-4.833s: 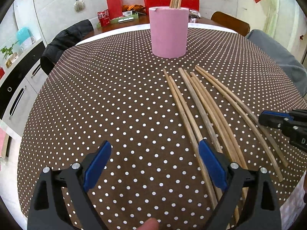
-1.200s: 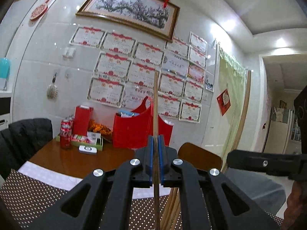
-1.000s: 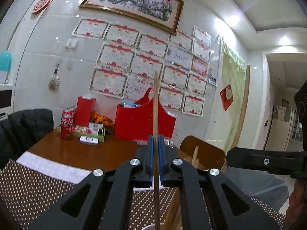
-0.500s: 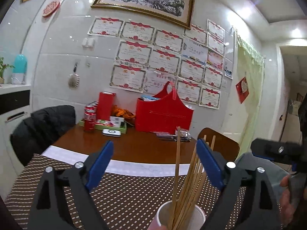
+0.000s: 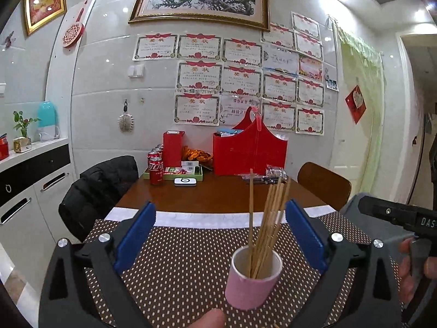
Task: Organize utensils
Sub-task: 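Lower both chopsticks into the pink cup and open both grippers, then move both grippers back over the remaining chopstick pile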
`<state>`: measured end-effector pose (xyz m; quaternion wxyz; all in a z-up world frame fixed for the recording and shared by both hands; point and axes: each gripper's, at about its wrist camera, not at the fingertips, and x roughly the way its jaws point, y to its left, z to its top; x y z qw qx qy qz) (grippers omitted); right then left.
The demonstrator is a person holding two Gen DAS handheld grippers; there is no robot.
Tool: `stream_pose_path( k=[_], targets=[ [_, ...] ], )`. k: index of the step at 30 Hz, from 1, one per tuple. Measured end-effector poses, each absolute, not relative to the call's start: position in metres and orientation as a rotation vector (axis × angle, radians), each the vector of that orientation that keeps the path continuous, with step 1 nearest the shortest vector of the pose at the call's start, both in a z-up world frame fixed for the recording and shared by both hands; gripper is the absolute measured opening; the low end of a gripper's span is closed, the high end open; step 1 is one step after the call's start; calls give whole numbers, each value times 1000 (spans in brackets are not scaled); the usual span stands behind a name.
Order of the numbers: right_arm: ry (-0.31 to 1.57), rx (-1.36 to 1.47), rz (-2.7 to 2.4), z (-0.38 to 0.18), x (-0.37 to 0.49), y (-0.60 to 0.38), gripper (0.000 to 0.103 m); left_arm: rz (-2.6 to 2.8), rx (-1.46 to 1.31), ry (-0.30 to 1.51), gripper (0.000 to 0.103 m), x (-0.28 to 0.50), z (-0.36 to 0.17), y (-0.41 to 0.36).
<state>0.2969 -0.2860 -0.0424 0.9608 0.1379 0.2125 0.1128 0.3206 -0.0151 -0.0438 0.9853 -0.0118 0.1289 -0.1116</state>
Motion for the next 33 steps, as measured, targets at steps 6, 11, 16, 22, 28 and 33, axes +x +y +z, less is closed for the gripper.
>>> stream_pose_path(
  k=[6, 11, 16, 22, 28, 33],
  targets=[
    [426, 274, 201, -40, 269, -299, 97, -227, 22, 266, 94, 285, -37, -17],
    [421, 272, 182, -39, 244, -310, 97, -231, 35, 275, 94, 261, -37, -17],
    [426, 255, 170, -41, 221, -316, 97, -231, 53, 298, 94, 246, -40, -18],
    [470, 227, 160, -52, 196, -315, 97, -232, 46, 371, 94, 231, -59, -13],
    [548, 193, 156, -77, 181, -310, 97, -238, 73, 520, 94, 224, -99, -16],
    [617, 203, 165, -105, 175, -308, 97, -252, 109, 676, 94, 220, -146, -19]
  ],
)
